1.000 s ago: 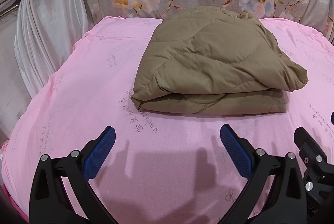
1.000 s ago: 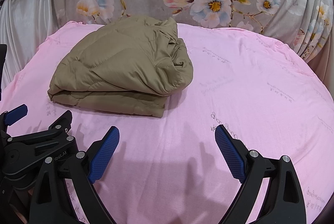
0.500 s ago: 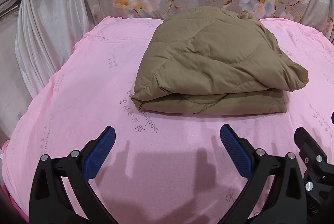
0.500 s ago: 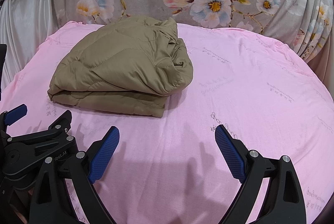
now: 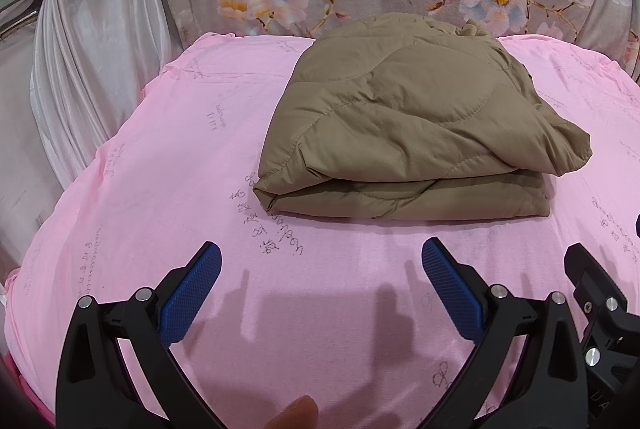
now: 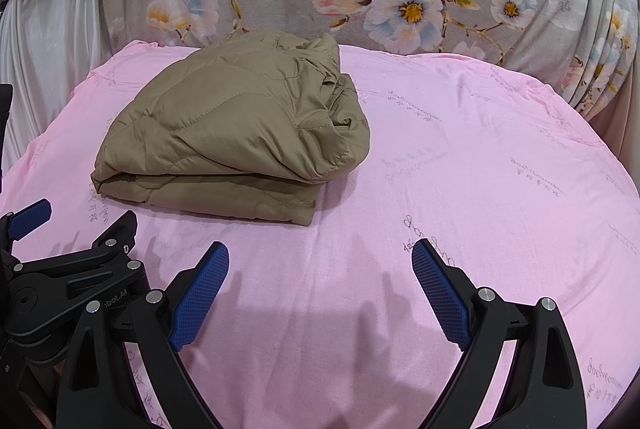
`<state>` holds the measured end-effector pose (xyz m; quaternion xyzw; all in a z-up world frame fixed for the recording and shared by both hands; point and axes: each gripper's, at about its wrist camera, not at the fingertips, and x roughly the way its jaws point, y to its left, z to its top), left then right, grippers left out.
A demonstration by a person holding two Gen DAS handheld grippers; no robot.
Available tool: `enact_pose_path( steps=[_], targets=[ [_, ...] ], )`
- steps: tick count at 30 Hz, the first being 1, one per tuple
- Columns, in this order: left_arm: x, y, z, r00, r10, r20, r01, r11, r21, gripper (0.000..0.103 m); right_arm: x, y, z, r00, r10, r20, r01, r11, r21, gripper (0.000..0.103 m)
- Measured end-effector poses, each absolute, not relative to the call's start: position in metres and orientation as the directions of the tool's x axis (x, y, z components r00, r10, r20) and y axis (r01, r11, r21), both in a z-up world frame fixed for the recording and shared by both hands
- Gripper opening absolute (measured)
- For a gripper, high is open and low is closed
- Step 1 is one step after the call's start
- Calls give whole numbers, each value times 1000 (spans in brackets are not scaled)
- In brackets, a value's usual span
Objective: Fold large clothes
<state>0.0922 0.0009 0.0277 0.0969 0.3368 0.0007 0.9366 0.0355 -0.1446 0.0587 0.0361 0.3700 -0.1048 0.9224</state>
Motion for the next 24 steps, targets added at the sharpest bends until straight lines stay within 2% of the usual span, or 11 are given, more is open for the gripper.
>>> enact_pose_path(
  steps=[24],
  targets=[
    [94, 3, 30, 778, 67, -625, 61, 982, 181, 98, 35, -144, 60, 705, -167, -689, 223, 975, -7, 91]
  ],
)
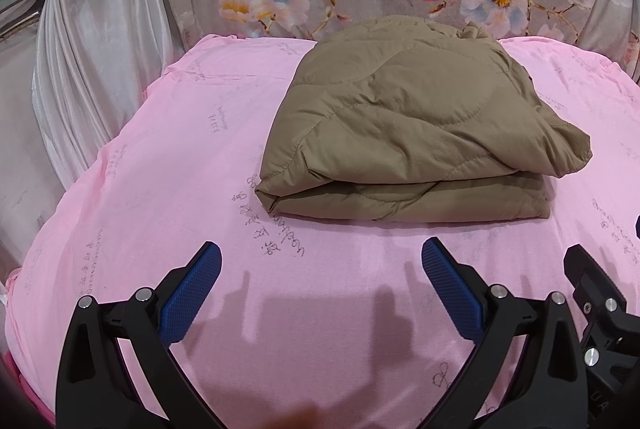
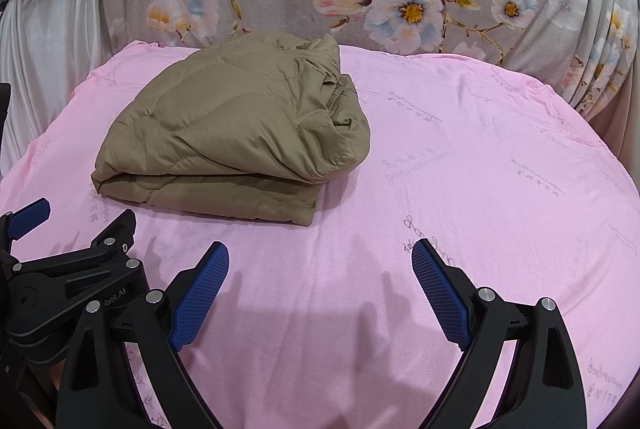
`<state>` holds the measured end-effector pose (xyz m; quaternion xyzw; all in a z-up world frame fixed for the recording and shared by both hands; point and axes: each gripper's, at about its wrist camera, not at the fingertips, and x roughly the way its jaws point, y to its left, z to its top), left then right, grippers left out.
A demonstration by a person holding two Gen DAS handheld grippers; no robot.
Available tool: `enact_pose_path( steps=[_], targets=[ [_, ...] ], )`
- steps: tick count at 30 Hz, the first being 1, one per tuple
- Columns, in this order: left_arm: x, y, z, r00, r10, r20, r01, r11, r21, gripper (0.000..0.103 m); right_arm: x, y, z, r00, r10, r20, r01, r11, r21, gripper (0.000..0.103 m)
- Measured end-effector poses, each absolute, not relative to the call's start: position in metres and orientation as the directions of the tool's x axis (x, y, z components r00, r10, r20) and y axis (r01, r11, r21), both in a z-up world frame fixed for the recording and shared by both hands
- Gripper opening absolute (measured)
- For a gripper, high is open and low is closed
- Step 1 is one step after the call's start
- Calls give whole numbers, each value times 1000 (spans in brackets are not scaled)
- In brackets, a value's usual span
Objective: Fold large clothes
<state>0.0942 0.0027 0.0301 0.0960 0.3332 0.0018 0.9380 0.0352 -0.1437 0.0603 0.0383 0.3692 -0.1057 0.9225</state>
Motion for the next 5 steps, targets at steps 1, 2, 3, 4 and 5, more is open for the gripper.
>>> enact_pose_path(
  steps=[1, 2, 3, 4, 5],
  targets=[
    [95, 3, 30, 776, 67, -627, 63, 981, 182, 98, 35, -144, 61, 705, -168, -689, 224, 974, -8, 91],
    [96, 4, 30, 777, 70, -626, 60, 981, 185, 98, 35, -144, 62, 705, -168, -689, 224, 975, -8, 91],
    [94, 3, 29, 778, 71, -624, 59, 981, 185, 98, 35, -144, 62, 706, -166, -689, 223, 975, -6, 91],
    [95, 5, 30, 779, 71, -623, 59, 981, 185, 98, 35, -144, 61, 705, -167, -689, 223, 975, -8, 91],
    [94, 3, 29, 778, 72, -624, 59, 981, 187, 98, 35, -144, 61, 705, -167, -689, 223, 975, -8, 91]
  ],
)
